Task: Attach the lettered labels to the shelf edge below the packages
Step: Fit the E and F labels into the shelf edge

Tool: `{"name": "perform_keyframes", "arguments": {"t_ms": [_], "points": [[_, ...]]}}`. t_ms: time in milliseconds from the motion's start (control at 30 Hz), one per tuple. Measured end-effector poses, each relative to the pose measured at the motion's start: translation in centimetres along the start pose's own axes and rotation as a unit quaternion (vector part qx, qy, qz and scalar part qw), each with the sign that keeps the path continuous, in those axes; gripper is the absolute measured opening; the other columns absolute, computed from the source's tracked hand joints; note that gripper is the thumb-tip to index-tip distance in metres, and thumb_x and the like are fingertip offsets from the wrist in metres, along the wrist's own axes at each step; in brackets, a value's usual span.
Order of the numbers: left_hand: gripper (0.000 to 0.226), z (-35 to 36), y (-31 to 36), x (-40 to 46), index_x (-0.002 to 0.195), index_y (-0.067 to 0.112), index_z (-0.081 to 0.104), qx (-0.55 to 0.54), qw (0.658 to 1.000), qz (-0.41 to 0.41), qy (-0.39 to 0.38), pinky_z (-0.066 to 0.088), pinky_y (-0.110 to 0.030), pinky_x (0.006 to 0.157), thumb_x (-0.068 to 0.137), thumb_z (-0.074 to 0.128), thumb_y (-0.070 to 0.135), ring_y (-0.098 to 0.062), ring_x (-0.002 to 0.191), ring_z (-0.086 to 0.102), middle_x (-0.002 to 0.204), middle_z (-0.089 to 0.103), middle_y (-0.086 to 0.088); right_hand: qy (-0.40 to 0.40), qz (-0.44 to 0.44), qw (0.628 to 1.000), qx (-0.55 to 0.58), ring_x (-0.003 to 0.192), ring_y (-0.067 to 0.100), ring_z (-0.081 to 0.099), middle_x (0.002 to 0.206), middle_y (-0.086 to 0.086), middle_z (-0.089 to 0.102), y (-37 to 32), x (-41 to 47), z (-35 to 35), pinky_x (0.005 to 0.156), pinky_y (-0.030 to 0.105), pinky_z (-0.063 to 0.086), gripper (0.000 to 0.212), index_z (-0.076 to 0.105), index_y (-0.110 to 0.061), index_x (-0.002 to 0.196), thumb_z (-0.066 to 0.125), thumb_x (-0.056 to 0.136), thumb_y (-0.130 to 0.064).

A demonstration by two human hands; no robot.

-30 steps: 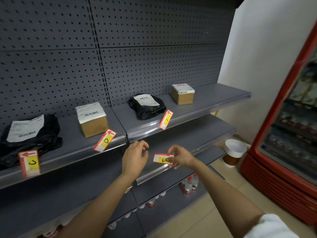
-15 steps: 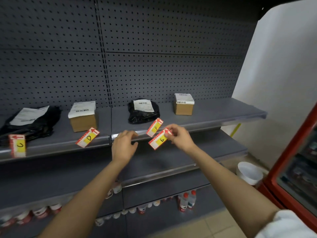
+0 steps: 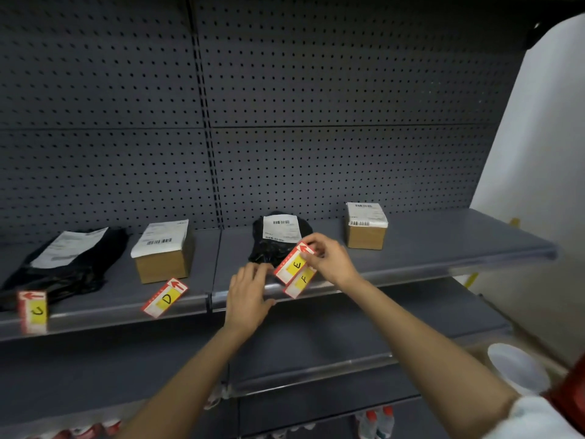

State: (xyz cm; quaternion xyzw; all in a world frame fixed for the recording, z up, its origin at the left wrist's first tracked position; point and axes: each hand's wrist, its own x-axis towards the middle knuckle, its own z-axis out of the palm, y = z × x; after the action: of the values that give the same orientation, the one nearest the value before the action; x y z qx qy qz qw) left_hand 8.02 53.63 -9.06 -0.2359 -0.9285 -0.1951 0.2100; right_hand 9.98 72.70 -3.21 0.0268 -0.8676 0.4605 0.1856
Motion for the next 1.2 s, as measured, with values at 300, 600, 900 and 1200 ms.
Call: {"name": "perform_keyframes", "arguments": {"t_ms": [300, 600, 900, 1200], "points": [[0.039, 1.0, 0.3, -1.0, 0.096, 0.021, 0.056, 0.008, 0.999, -0.036, 0.036, 0.036, -0.028, 0.080, 0.066, 0.081, 0.024, -0.021, 0.096, 0.050, 0.105, 0.056, -0.002, -0.012, -0.027, 0.999, 0.030, 0.070, 0.000, 0.056, 0.083, -0.008, 0.063, -0.1, 1.7, 0.7, 0.054, 0.005, 0.043, 0.017, 0.061, -0.027, 0.092, 0.066, 0.084, -0.013], [0.027, 0.7, 1.2, -2.0, 0.083, 0.016, 0.056, -0.035, 0.996, -0.074, 0.043, 0.042, -0.034, 0.083, 0.068, 0.079, 0.013, -0.024, 0.100, 0.049, 0.108, 0.052, -0.005, -0.030, -0.031, 0.999, -0.010, 0.092, 0.012, 0.064, 0.094, -0.003, 0.069, 0.5, 0.9, 1.5, 0.082, 0.037, 0.054, 0.016, 0.061, -0.030, 0.092, 0.067, 0.084, -0.018], [0.013, -0.4, 1.2, -2.1, 0.085, 0.011, 0.067, -0.066, 0.994, -0.077, 0.045, 0.042, -0.034, 0.088, 0.076, 0.074, 0.017, -0.023, 0.105, 0.047, 0.110, 0.051, -0.008, -0.067, -0.061, 0.983, -0.160, 0.105, 0.020, 0.059, 0.105, 0.000, 0.071, 0.8, 0.4, 3.5, 0.100, 0.037, 0.040, 0.022, 0.066, -0.029, 0.104, 0.067, 0.083, -0.024], [0.015, -0.3, 1.0, -1.2, 0.090, 0.021, 0.066, -0.029, 0.996, -0.076, 0.036, 0.034, -0.026, 0.075, 0.078, 0.072, 0.028, -0.014, 0.091, 0.044, 0.093, 0.042, 0.007, -0.024, -0.039, 0.984, -0.170, 0.107, 0.012, 0.055, 0.114, -0.006, 0.062, 2.8, -1.0, -0.8, 0.096, 0.031, 0.031, 0.031, 0.062, -0.031, 0.106, 0.072, 0.078, -0.035]]}}
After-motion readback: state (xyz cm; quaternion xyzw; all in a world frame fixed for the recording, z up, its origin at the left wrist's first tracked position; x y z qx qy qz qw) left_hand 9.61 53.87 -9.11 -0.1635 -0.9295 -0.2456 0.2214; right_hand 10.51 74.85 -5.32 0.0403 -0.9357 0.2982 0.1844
